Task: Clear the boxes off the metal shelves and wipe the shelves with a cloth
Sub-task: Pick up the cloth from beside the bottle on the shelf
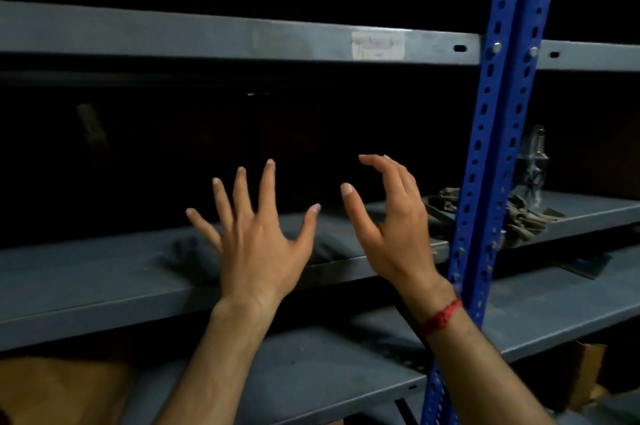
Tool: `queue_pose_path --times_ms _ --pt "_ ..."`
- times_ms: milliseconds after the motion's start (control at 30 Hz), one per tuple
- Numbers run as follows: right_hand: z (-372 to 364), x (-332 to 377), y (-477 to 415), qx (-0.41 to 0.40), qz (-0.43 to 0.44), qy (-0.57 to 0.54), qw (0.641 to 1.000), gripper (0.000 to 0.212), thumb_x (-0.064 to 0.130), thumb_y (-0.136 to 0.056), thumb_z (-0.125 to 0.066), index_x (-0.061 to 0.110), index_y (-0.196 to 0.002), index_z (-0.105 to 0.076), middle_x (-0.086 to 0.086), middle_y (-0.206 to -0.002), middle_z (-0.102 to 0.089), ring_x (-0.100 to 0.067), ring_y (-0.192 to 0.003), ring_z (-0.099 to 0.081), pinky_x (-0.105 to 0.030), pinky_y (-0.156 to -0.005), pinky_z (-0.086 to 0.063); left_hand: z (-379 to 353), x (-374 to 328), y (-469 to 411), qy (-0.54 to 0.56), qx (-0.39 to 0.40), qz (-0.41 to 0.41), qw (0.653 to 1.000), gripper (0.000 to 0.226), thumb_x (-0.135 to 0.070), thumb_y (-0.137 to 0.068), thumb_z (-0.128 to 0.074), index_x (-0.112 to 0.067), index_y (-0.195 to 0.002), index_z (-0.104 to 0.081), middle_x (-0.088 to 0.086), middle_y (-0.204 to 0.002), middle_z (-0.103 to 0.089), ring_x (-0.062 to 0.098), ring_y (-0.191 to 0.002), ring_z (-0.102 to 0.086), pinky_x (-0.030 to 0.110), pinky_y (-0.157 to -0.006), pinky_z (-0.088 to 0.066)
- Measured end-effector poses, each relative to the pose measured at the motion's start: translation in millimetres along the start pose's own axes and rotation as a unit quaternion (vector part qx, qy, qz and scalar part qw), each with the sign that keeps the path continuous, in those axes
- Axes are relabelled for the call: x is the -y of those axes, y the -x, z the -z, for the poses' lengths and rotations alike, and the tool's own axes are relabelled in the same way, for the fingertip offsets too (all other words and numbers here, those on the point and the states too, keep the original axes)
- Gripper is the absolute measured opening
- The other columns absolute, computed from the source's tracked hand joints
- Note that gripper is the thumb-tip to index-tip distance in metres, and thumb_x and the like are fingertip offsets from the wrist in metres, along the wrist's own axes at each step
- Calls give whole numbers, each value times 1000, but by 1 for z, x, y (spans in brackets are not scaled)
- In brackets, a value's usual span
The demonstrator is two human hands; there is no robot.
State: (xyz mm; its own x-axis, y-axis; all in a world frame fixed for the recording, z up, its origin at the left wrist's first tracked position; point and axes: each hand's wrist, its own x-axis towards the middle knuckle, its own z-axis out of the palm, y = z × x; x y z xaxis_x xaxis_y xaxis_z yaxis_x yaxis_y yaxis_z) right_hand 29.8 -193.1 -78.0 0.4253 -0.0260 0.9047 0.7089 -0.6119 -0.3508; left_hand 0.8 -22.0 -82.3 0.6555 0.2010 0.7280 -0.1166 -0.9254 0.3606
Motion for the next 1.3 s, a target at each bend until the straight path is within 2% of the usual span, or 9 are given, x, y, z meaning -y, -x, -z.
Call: queue_pose_path --times_ms 233,433,567,733,867,1000,1133,1200,1300 --pt "16 -43 -23 -31 24 -19 999 43 41 -97 -55 12 -129 -57 2 -128 -58 -18 -126 -52 -39 -103 -46 -26 -48 -12 9 3 -11 1000 86 -76 -85 -33 -34 -158 -15 7 -166 -19 35 -154 -2 67 -117 5" --pt "80 -100 -47 -61 37 -63 995 35 32 -98 -60 7 -123 -60 -1 -120 -62 -13 -116 -59 -37 -88 -56 -63 -147 -20 64 -27 -53 996 82 -70 -85 -44 -30 -155 -26 5 -156 -36 32 -149 -24 67 -118 -11" --pt "129 -130 -60 -91 48 -78 992 27 25 -96 -64 5 -115 -63 -1 -110 -66 -17 -104 -64 -39 -75 -57 -83 -214 -19 137 -112 -101 979 67 -52 -86 -62 -17 -141 -48 7 -135 -52 30 -125 -48 50 -105 -38" --pt "188 -176 -76 -136 25 -56 989 23 26 -95 -64 9 -110 -62 1 -105 -66 -20 -95 -66 -43 -71 -56 -102 -293 -5 237 -183 -212 930 38 -18 -84 -71 -1 -116 -60 14 -111 -58 28 -103 -55 36 -94 -46" --pt "213 -219 -79 -143 -12 -39 989 22 29 -96 -64 12 -109 -62 2 -101 -66 -17 -92 -67 -43 -72 -57 -130 -332 2 242 -76 -240 937 48 -8 -83 -73 -4 -127 -53 10 -117 -58 22 -109 -59 28 -91 -52" --pt "218 -266 -81 -145 -82 -13 986 30 37 -92 -67 16 -113 -61 4 -103 -64 -13 -92 -64 -42 -76 -56 -162 -353 3 194 130 -155 960 89 -19 -87 -73 -16 -153 -14 8 -147 -45 24 -126 -54 37 -100 -52" --pt "209 -300 -92 -79 -178 11 981 62 38 -87 -73 16 -138 -46 -2 -133 -49 -16 -121 -51 -39 -102 -48 -206 -359 -6 86 302 -56 948 117 -43 -88 -71 -15 -155 21 21 -163 -18 38 -147 -28 47 -117 -35" --pt "203 -312 -105 -30 -228 5 973 78 38 -86 -75 14 -148 -35 -8 -145 -40 -20 -131 -45 -35 -110 -42 -225 -360 -13 31 353 -14 935 121 -58 -88 -66 -10 -153 25 24 -165 3 41 -153 -1 49 -122 -17" --pt "190 -330 -119 35 -275 -24 960 85 40 -86 -75 9 -151 -30 -14 -149 -40 -28 -135 -43 -37 -110 -40 -244 -360 -18 -24 384 27 922 121 -78 -84 -50 -9 -155 21 26 -163 13 45 -150 11 57 -121 -4"
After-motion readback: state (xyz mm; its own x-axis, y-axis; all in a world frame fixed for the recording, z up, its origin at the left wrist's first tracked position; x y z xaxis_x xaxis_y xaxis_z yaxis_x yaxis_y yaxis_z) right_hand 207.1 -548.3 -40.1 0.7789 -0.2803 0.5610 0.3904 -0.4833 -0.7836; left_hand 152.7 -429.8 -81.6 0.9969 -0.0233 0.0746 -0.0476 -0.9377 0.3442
